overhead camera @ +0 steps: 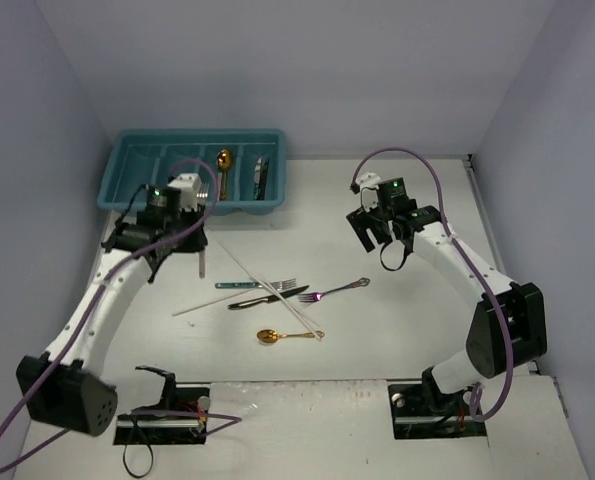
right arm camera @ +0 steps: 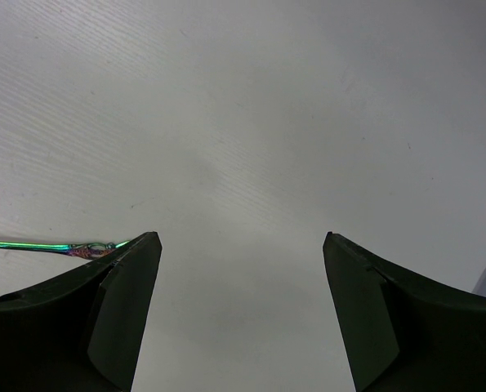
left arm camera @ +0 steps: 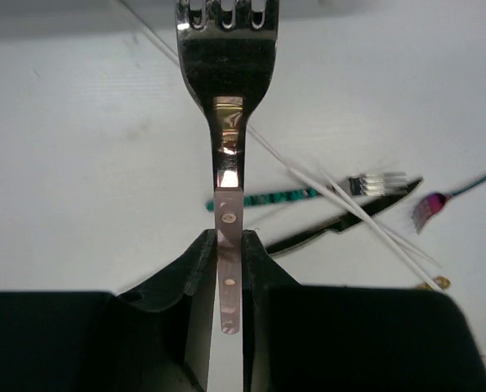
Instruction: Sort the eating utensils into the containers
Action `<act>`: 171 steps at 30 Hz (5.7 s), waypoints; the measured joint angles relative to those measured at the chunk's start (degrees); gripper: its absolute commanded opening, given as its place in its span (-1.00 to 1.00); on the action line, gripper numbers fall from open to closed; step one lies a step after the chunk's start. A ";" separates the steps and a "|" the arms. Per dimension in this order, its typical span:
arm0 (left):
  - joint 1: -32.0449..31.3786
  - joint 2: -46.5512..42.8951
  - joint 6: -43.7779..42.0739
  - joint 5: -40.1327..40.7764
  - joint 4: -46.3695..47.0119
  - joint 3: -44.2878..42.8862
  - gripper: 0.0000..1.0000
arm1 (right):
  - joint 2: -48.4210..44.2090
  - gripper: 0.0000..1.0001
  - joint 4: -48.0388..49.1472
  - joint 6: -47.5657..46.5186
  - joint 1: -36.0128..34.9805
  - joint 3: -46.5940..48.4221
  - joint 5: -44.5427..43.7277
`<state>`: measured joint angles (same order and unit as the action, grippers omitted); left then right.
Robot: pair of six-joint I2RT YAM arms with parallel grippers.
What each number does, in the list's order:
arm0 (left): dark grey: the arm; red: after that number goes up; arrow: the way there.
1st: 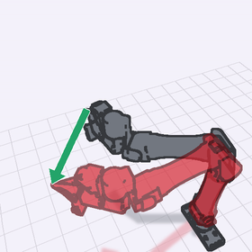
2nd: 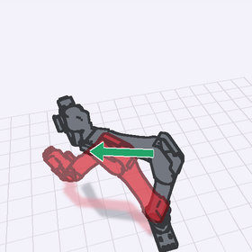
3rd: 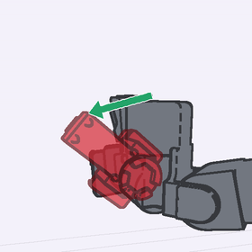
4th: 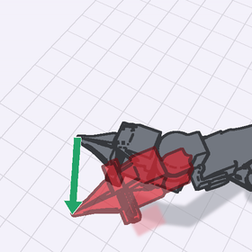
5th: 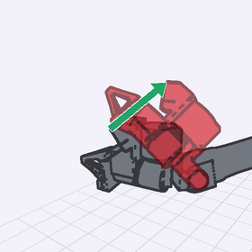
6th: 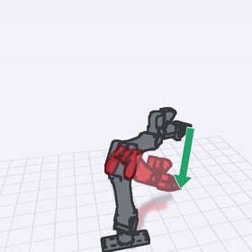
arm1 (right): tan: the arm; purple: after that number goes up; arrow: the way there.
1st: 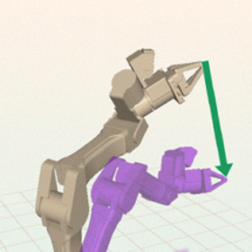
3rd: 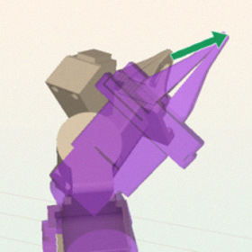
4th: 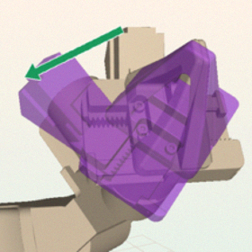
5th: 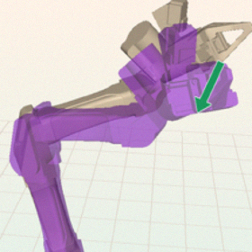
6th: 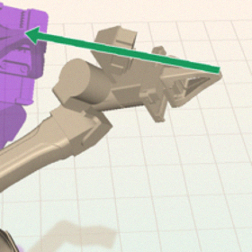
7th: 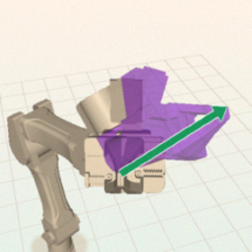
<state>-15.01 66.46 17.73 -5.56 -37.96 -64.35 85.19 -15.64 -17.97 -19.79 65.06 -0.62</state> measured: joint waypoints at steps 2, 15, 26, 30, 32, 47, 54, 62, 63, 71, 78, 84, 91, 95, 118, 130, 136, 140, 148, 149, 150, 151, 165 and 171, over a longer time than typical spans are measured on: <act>5.64 5.96 -4.66 -4.54 0.29 -6.36 -1.00 | 0.92 0.56 0.00 -0.03 0.00 0.58 0.00; 21.27 44.00 -17.29 -16.37 6.98 -41.91 -1.00 | 4.72 0.56 0.03 0.10 -0.01 2.04 1.73; 23.73 58.53 -17.35 -19.70 18.31 -49.61 -1.00 | 4.72 0.57 0.03 0.10 0.00 2.00 1.76; 24.14 60.14 -18.17 -19.76 19.96 -50.41 -1.00 | 4.72 0.57 0.04 0.10 0.00 1.95 1.76; 24.32 60.29 -18.63 -19.74 20.42 -50.41 -1.00 | 4.72 0.57 0.02 0.10 0.00 1.92 1.74; 24.63 68.23 -20.46 -20.13 19.93 -54.84 -0.60 | 4.72 0.57 0.03 0.14 0.00 1.90 1.76; 24.69 71.14 -19.05 -20.72 18.43 -57.32 0.01 | 4.72 0.57 0.02 0.17 -0.02 1.90 1.79; 24.83 69.99 -16.44 -21.78 17.12 -63.63 0.07 | 4.71 0.56 0.02 0.19 -0.04 1.90 1.81; 24.83 69.14 -16.22 -21.89 17.02 -63.97 0.07 | 4.69 0.56 0.02 0.19 -0.08 1.90 1.86; 24.89 44.12 -15.96 -23.02 19.60 -49.27 0.14 | 3.28 0.49 0.09 -0.01 -2.05 1.77 2.04; 25.05 13.66 -17.67 -22.52 26.59 -16.27 0.30 | -0.23 0.15 0.25 -3.48 -9.63 -3.83 3.41; 25.05 12.05 -17.77 -23.30 22.88 -5.85 0.30 | -0.67 -0.06 -0.69 -16.73 -16.70 -9.95 5.54; 24.85 12.44 -15.66 -28.15 18.77 -0.79 0.30 | 1.03 -0.10 -5.53 -34.96 -17.38 -9.88 8.75; 24.29 11.19 -15.46 -29.73 18.99 0.45 0.30 | 3.63 -0.07 -8.28 -43.42 -17.38 -7.57 11.61; 23.00 3.70 -13.65 -30.62 19.24 5.11 0.31 | 24.47 -0.30 -21.88 -62.66 -17.40 7.57 23.25; 23.00 3.66 -13.21 -30.23 18.74 5.11 0.31 | 28.28 -0.78 -24.30 -62.42 -15.43 12.50 26.84; 23.00 3.66 -13.19 -29.93 18.74 5.11 0.31 | 27.75 -0.99 -23.99 -61.35 -15.45 11.68 26.99; 23.00 3.57 -12.99 -29.66 18.74 5.11 0.31 | 26.59 -1.00 -24.65 -59.47 -15.55 10.24 27.02; 23.00 0.26 -11.95 -29.10 19.20 5.11 0.31 | 20.59 -1.00 -26.58 -52.34 -16.38 12.63 29.41; 23.00 -0.19 -11.78 -29.10 19.34 5.11 0.32 | 19.78 -1.00 -26.64 -51.21 -16.46 13.87 30.05; 23.00 -0.61 -11.60 -29.11 19.49 5.11 0.32 | 19.04 -1.00 -26.69 -50.07 -16.53 15.16 30.73; 23.00 -0.90 -11.37 -29.10 19.67 5.11 0.32 | 18.42 -1.00 -26.80 -48.76 -16.57 16.74 31.64; 17.21 -12.33 11.67 -29.29 34.93 20.82 0.32 | 26.98 -1.00 -10.58 1.05 -7.47 41.66 46.19; 3.66 -11.86 19.55 -24.22 40.96 22.11 0.32 | 29.60 -1.00 2.41 28.85 -5.77 41.42 40.96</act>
<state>-11.35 54.60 37.27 -29.78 3.00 -42.24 114.79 -13.23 10.88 -25.57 106.48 40.34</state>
